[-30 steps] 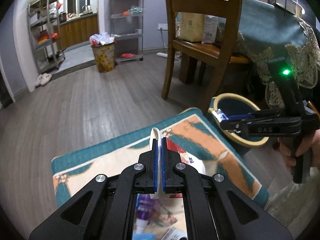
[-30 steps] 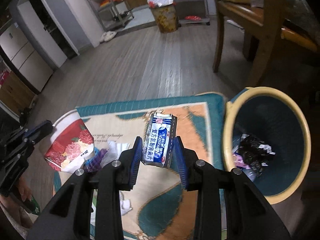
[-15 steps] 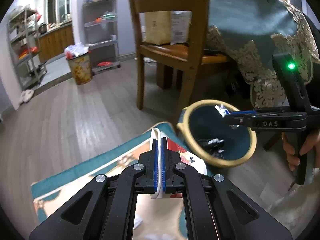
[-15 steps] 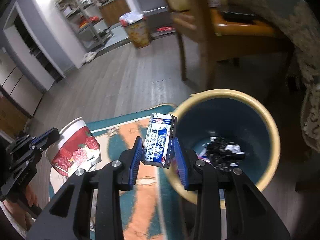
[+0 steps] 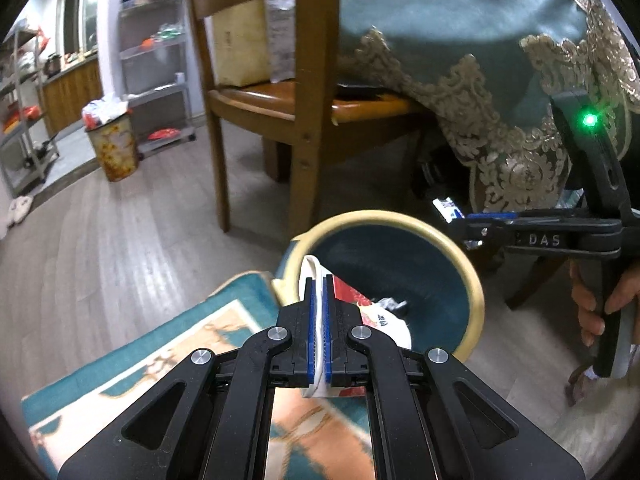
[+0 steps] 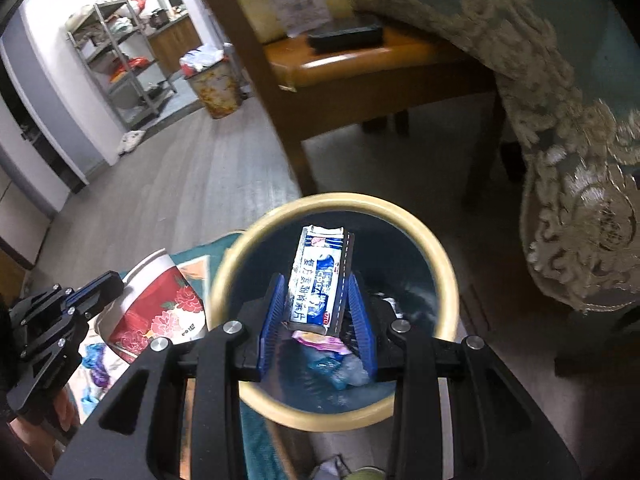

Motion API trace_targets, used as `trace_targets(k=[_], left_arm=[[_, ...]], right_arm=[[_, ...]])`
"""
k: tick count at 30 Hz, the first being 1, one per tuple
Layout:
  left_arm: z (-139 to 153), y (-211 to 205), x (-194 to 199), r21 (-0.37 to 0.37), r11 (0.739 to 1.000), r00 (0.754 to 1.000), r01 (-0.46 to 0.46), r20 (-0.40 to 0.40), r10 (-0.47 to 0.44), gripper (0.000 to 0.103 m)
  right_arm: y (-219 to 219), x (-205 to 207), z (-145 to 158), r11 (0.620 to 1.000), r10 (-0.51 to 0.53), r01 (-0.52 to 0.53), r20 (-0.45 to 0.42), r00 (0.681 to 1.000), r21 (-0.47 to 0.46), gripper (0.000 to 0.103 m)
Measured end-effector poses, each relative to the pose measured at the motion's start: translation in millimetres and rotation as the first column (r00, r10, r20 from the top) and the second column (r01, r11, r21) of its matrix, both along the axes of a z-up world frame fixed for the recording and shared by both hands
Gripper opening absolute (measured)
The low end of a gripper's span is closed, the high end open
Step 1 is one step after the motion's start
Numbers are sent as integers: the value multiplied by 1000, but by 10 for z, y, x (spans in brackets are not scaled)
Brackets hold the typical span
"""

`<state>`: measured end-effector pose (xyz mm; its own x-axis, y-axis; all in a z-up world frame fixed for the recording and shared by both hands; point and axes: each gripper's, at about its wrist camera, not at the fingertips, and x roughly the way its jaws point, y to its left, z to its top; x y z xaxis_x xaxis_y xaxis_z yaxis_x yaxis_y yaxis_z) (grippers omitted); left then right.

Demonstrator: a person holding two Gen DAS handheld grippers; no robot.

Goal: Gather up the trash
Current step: 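Carry both items over the yellow-rimmed bin and open both tools to drop them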

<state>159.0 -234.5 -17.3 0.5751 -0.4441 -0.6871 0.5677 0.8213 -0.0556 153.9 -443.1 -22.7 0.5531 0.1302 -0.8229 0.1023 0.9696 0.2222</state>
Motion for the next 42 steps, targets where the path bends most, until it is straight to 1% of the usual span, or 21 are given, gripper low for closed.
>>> trace_targets(k=[5,9,12,16,22,25,26,28,29,30,32,34,35,36,37,38,39,40,41,42], left_arm=[[-154,-223,99,2,1000,1000,7,-19,-7,4],[-294,-355,162,19,1000,999,16,-36,-15,4],[-365,-401,196,33,999,999,20,-42,-18,4],[-463,-443,250,33,999,997,18,-69,-16,4],[-525,-452,266,44,999,998,-2,-70,5,4],[-504,-409,281,33,999,997,-22,-68,24,11],[-492,-391,284,29,999,997,-28,-67,30,11],[-481,-374,291,26,999,997,-34,-69,36,12],[-475,-369,290,26,999,997,-36,-68,37,12],[-466,-364,283,27,999,997,-36,-65,38,12],[-448,-351,267,31,999,997,-34,-62,35,12],[-413,-323,234,40,999,998,-32,-53,34,13],[-394,-304,216,43,999,998,-33,-47,35,16],[-373,-282,203,45,998,998,-35,-42,37,23],[-349,-253,183,45,998,998,-38,-38,40,27],[-326,-224,168,44,998,999,-42,-33,44,35],[-282,-167,135,42,998,998,-52,-22,53,44],[-258,-130,121,40,997,998,-58,-17,59,50],[-223,-87,99,40,997,998,-68,-10,69,64],[-175,-25,66,38,996,996,-85,2,85,77]], right_arm=[[-166,35,-162,1000,-26,25,-41,999,-9,33],[-235,57,-274,999,-36,34,-67,997,-20,33],[-252,78,-334,999,-37,35,-84,996,-25,33],[-234,88,-401,999,-30,28,-105,994,-25,33],[-203,109,-453,1000,-24,21,-133,991,-21,33],[-198,102,-444,1000,-24,22,-135,991,-17,33],[-194,98,-442,1000,-25,23,-134,991,-18,33],[-199,95,-422,1000,-27,25,-134,991,-18,40],[-200,90,-411,999,-33,31,-132,991,-18,47],[-195,93,-402,999,-36,35,-129,991,-16,49],[-188,90,-378,999,-41,39,-123,992,-17,50],[-173,81,-343,999,-44,42,-116,992,-18,55],[-161,70,-315,999,-44,42,-112,993,-19,56],[-156,66,-297,999,-44,42,-109,993,-21,57],[-139,53,-262,999,-44,42,-104,994,-24,57],[-126,48,-236,999,-44,42,-101,994,-24,59],[-109,36,-200,999,-45,43,-96,994,-24,65],[-97,27,-171,999,-46,44,-91,995,-24,72],[-68,8,-113,999,-46,45,-80,996,-20,77],[-42,5,-83,999,-46,45,-73,996,-16,86]])
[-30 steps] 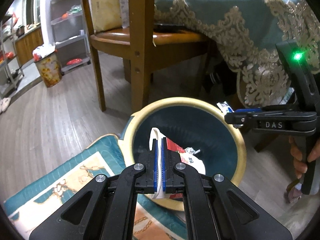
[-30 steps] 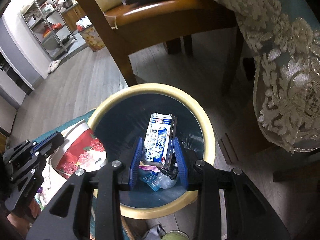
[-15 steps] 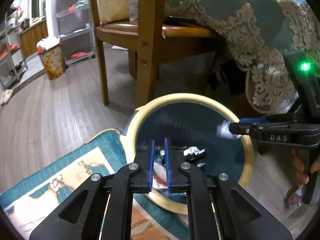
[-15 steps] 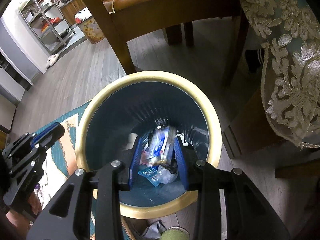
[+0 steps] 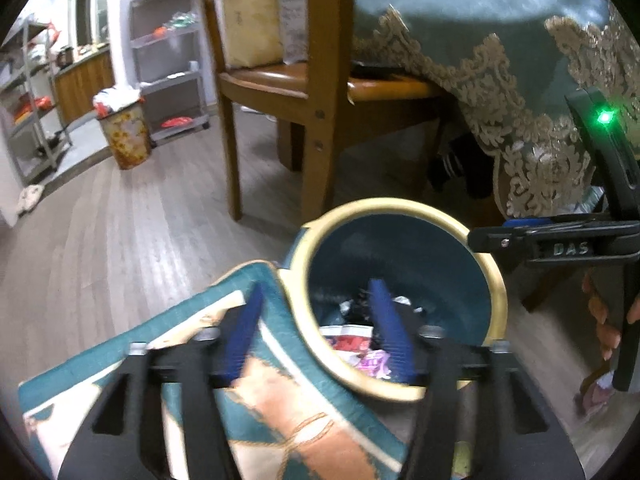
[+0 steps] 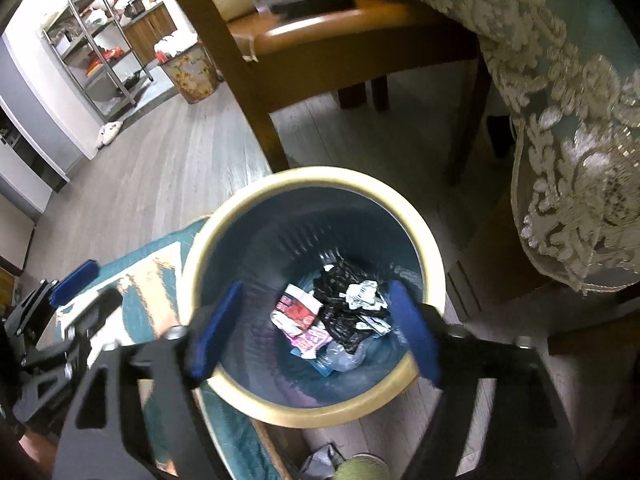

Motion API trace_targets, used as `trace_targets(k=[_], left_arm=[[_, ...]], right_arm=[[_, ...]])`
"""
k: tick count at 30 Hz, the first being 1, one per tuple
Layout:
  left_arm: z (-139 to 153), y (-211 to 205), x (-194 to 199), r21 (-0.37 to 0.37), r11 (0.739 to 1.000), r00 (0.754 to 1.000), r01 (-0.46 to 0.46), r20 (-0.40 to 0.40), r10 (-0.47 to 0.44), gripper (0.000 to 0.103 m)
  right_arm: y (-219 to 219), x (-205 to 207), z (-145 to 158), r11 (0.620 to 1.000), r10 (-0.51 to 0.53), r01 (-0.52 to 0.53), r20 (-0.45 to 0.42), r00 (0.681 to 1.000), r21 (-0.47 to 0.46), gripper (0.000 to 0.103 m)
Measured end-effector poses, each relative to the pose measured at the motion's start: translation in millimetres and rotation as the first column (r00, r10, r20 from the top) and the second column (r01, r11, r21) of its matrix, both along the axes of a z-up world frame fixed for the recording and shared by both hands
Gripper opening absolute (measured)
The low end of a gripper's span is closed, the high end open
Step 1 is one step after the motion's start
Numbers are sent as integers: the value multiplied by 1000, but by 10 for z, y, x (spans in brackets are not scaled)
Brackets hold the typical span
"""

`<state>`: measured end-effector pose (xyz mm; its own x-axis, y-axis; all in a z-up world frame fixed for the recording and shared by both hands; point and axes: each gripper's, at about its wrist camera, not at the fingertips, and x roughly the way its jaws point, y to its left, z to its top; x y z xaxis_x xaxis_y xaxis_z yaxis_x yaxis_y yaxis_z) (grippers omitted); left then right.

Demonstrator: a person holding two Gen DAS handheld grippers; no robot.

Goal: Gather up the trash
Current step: 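Carry both items over the yellow-rimmed bin and open both tools to drop them, then grasp the white tissue with the right tool while the left tool grasps the blue wrapper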

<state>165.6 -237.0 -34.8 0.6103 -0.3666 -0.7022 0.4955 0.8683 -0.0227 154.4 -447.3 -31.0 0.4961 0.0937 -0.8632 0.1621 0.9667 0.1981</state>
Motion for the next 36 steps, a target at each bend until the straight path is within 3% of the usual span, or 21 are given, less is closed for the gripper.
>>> trace_targets(k=[2,13,19,27,32,36], left_arm=[[96,117,-72,-9,1000,999,-23,27,23,84],[574,936,-636,21,992,985,-121,127,117,90],[717,1526,-975,3,975,965,-223,139,220,91],[506,2424,-1486,-18,915,913,-403,66,404,91],[299,2759,-1740,29,883,884,-468,44,466,91],[177,2939,-1872,80,874,877,-480,47,478,91]], right_arm=[[50,-30,89,1000,1,-1,23,1000,10,97],[570,-169,372,998,58,-57,54,997,-25,97],[954,-285,369,995,89,-91,57,994,39,97],[1826,-550,-1,980,190,-187,-32,981,67,97],[2385,-722,-267,968,250,-248,-73,966,25,97],[2753,-845,-466,956,291,-285,-114,950,66,97]])
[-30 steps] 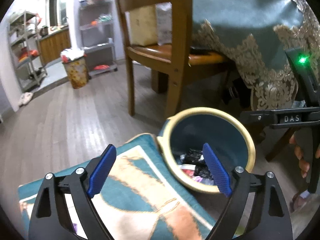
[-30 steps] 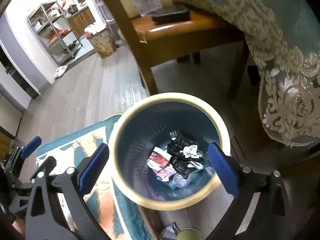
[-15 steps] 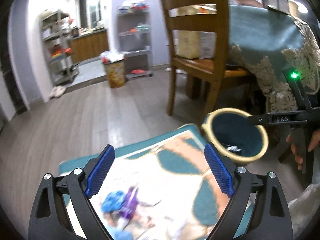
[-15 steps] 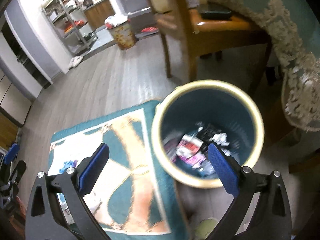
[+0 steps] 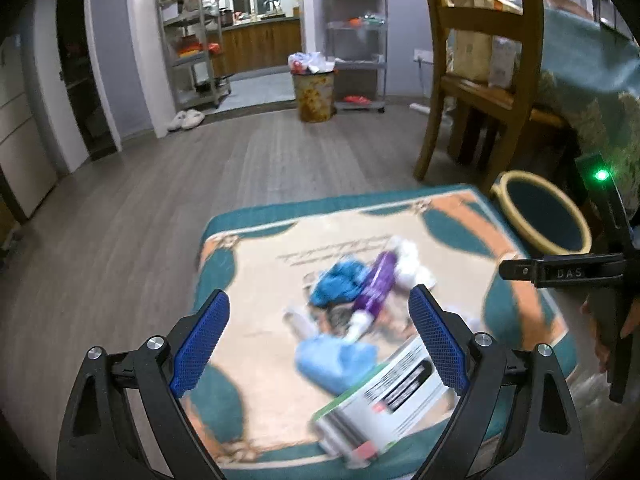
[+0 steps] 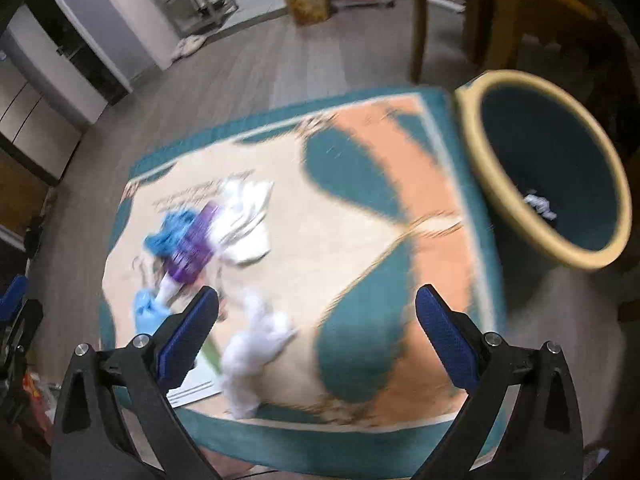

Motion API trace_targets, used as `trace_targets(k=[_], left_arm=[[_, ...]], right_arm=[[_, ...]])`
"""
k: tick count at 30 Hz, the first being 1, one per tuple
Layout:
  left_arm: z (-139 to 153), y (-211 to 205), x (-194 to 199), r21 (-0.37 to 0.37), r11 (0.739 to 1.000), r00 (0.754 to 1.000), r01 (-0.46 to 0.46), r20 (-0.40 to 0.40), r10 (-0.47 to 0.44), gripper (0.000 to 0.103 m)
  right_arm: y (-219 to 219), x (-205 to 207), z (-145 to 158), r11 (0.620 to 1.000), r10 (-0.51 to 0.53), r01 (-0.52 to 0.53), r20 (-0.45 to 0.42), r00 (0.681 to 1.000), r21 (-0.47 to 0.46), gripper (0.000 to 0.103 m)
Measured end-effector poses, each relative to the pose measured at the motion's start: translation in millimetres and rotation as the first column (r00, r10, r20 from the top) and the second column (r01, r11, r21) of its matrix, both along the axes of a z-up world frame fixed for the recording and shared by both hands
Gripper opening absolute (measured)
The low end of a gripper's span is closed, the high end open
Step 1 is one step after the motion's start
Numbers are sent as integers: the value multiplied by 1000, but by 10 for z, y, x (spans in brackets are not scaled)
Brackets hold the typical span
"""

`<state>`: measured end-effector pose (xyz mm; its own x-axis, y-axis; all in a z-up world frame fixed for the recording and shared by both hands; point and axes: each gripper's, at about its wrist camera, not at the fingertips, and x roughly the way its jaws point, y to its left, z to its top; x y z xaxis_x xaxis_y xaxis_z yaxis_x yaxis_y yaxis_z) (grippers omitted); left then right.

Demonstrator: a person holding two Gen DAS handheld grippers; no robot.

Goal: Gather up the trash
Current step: 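Grasp the white tissue with the right tool while the left tool grasps the blue wrapper, then carry the tissue and blue wrapper over the bin and open both tools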

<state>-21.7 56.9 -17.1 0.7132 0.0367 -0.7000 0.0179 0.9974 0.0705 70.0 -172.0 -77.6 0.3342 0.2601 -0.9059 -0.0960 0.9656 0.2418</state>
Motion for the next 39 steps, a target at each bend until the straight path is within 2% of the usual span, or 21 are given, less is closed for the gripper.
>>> trace_targets(k=[2,4,8,9,10,13,16,19,22,26,28,31,35,39], left_arm=[[-47,57,-16,7,1000,1000,-1,-13,1,91],[-72,76,-22,19,1000,1000,-1,-18,2,91],[-99,122,2,11,1000,1000,1,-22,-1,91],[-102,129,2,7,1000,1000,3,-21,-3,91],[-98,127,11,5,1000,1000,7,-21,-7,91],[-106,106,56,-5,1000,1000,20,-16,-20,91],[-122,80,123,-23,999,999,27,-16,-28,91],[-159,25,257,-30,999,999,38,-25,-38,91],[-210,-36,441,-26,999,998,44,-36,-45,91],[-417,-54,723,-34,999,994,43,-100,-46,91],[-545,-64,830,-17,999,990,41,-137,-43,90],[-746,-58,1022,-20,999,978,32,-204,-35,78],[-977,-7,1242,-54,999,958,-7,-287,-8,57],[-1170,-36,1342,-44,999,939,-14,-344,-2,47]], right_arm=[[154,-59,-111,1000,26,-26,-22,999,-7,89],[267,-103,-217,999,47,-48,-54,997,-13,74],[421,-140,-446,997,76,-70,-147,986,41,56],[441,-142,-495,996,80,-73,-165,983,50,42],[447,-134,-536,995,87,-78,-183,979,57,32],[398,-93,-473,996,71,-60,-168,983,71,29],[336,-6,-202,995,90,-85,-107,990,51,29],[225,136,210,987,155,-155,-3,988,-38,29],[31,253,605,973,213,-202,93,973,-112,29],[-228,355,784,966,239,-221,145,960,-131,29],[-278,409,762,970,233,-216,156,960,-115,29],[-397,514,714,978,206,-199,150,967,-61,29],[-476,623,655,974,219,-207,151,964,-93,29],[-599,754,555,981,188,-181,125,974,-64,29]])
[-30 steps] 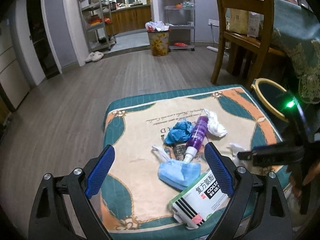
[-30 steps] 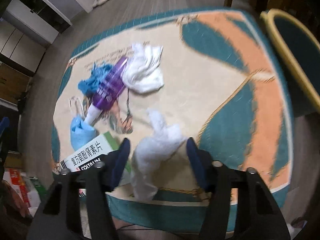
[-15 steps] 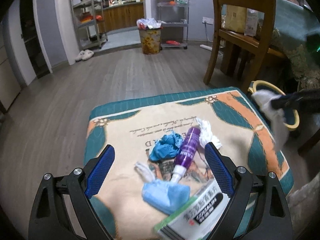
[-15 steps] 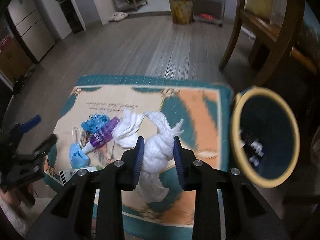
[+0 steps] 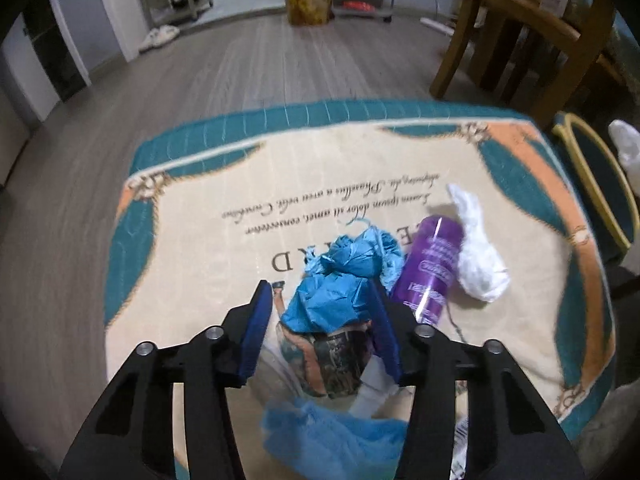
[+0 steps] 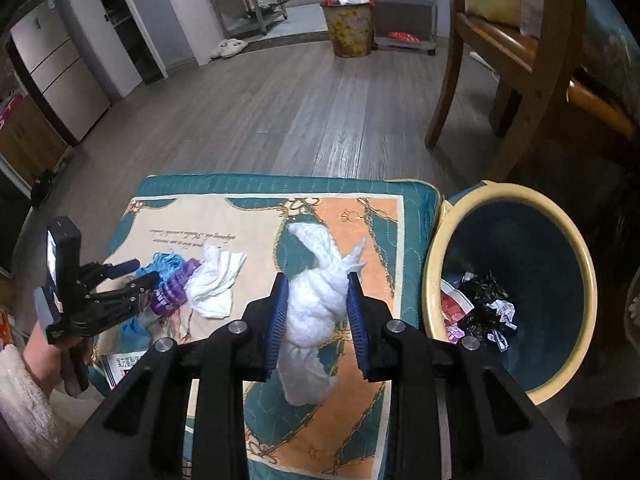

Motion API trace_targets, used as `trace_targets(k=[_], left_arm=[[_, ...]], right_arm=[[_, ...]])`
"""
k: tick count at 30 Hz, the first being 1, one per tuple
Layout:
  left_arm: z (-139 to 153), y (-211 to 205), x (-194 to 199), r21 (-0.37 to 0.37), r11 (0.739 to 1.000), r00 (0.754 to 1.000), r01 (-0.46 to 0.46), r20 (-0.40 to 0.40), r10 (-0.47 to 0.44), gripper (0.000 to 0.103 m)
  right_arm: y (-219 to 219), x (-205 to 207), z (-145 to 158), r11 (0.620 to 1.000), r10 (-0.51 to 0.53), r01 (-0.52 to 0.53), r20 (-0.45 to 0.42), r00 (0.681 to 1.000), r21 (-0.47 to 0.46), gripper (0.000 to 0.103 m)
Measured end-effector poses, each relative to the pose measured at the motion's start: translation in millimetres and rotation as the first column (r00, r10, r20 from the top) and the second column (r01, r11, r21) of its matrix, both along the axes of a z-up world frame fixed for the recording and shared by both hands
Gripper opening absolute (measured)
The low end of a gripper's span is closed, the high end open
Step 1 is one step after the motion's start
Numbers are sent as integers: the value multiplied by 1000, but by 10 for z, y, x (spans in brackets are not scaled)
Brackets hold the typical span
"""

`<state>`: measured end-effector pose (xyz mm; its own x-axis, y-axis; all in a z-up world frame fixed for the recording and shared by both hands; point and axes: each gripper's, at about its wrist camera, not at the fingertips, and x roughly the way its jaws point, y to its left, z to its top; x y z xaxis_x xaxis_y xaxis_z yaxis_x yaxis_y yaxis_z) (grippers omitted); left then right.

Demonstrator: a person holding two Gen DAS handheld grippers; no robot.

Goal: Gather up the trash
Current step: 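Carry the tissue and blue wrapper over the bin and open both tools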

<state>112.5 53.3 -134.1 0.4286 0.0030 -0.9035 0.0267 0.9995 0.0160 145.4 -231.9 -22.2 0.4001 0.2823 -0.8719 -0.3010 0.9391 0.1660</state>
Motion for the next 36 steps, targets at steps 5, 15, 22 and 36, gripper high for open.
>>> trace_targets(k=[5,15,22,36], left_arm=[[-19,-12,37,-34,999,1000,-7,2,7,25],[462,-83,-43,-36,999,991,-27,130,32,22],[1442,-598,13,-42,986,954,160,263,-144,22],[1601,-1954,267,-75,896,864,438,310,-396,22]], right_arm=[[-115,68,-82,1000,-26,26,-16,1000,-5,29],[-240,88,-36,997,-71,71,-18,997,31,29],[-413,92,165,992,-110,107,40,993,66,29],[-1492,76,196,958,-285,282,74,956,55,29]])
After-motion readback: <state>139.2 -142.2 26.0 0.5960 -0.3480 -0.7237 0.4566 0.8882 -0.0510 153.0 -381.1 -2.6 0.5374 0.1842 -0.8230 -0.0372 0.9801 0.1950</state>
